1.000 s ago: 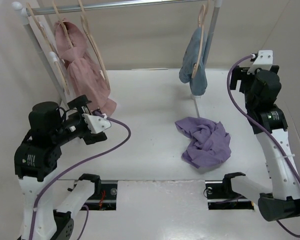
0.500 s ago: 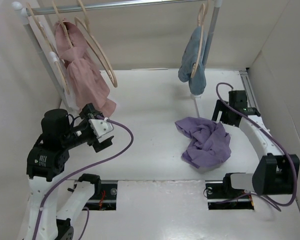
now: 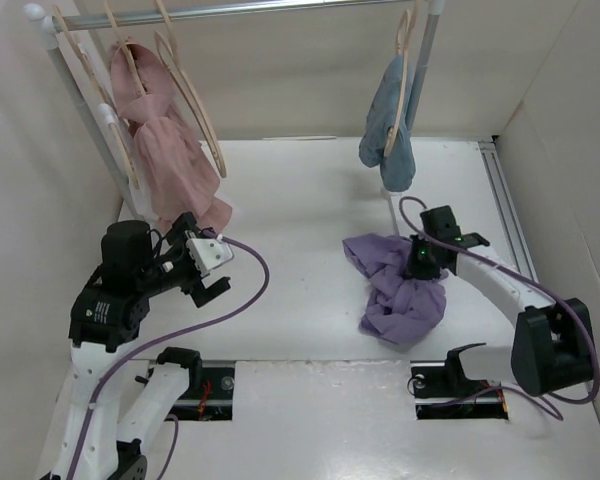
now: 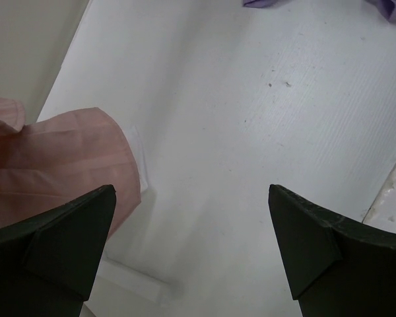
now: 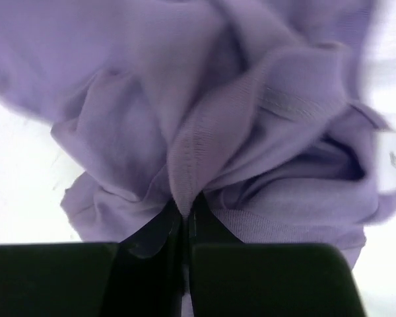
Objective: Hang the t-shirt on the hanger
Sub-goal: Grab the tshirt from the pile, then move the tshirt to the center of the board
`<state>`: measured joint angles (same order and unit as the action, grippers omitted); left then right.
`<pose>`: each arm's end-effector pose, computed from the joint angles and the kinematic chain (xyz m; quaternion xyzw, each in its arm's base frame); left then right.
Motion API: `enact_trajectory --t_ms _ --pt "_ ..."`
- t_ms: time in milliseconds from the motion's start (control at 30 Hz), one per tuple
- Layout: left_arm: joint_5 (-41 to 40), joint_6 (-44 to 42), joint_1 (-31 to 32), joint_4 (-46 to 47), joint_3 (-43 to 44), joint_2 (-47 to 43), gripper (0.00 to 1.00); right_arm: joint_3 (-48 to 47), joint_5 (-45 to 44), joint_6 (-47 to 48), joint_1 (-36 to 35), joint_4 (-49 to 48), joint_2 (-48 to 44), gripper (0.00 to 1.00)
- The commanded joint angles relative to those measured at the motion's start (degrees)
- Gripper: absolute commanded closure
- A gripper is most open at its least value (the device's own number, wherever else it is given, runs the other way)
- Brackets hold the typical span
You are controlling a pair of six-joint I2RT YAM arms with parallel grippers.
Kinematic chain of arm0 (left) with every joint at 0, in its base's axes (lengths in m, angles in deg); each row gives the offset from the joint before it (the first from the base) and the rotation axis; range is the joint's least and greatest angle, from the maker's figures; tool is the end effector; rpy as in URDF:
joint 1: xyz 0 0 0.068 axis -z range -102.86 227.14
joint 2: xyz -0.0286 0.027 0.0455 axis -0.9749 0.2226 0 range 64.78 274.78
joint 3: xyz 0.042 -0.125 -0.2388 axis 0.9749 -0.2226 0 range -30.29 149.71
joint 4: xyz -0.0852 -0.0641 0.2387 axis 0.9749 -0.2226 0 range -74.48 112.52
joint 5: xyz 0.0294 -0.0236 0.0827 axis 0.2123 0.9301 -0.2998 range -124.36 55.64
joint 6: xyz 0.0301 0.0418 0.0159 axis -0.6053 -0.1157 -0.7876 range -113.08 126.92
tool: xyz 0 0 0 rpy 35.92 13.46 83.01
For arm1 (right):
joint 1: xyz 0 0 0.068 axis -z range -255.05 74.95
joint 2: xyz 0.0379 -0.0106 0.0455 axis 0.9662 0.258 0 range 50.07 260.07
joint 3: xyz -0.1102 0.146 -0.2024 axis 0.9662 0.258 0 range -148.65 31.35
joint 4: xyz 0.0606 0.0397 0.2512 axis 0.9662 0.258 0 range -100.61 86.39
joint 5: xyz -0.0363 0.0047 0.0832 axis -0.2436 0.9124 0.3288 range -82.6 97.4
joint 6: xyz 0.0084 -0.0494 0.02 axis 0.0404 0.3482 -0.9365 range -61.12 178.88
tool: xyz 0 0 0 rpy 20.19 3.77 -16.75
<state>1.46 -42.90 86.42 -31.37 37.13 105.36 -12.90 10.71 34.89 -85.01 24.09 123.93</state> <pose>0.0978 -0.0371 0.4027 0.5399 0.6268 -0.0739 0.5569 0.2328 0.0429 0.1994 0.1127 0.9681 0.0917 0.2043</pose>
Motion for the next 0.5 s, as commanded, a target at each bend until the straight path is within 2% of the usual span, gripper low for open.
enact_trajectory --t_ms 0,133,167,300,467 --pt "-0.56 1.57 0.21 2.47 -2.28 -0.5 0.0 -2.58 3.82 -1.68 -10.9 -5.24 -1.18 1.0" --pt "-2.06 -1.58 0.21 2.47 -5.1 -0.5 0.0 -14.68 3.27 5.86 -22.0 -8.07 1.18 1.0" --pt "-2.06 -2.12 0.21 2.47 -5.63 -0.5 0.0 -16.99 4.06 8.67 -22.82 -8.07 3.46 1.0" --pt "-2.06 -2.12 0.21 3.7 -8.35 0.64 0.0 -22.8 18.54 7.92 -22.3 -16.92 7.16 1.0" --pt "-1.45 -0.36 0.21 5.64 -10.37 4.24 0.0 -28.43 22.07 4.39 -26.95 -23.6 13.4 1.0"
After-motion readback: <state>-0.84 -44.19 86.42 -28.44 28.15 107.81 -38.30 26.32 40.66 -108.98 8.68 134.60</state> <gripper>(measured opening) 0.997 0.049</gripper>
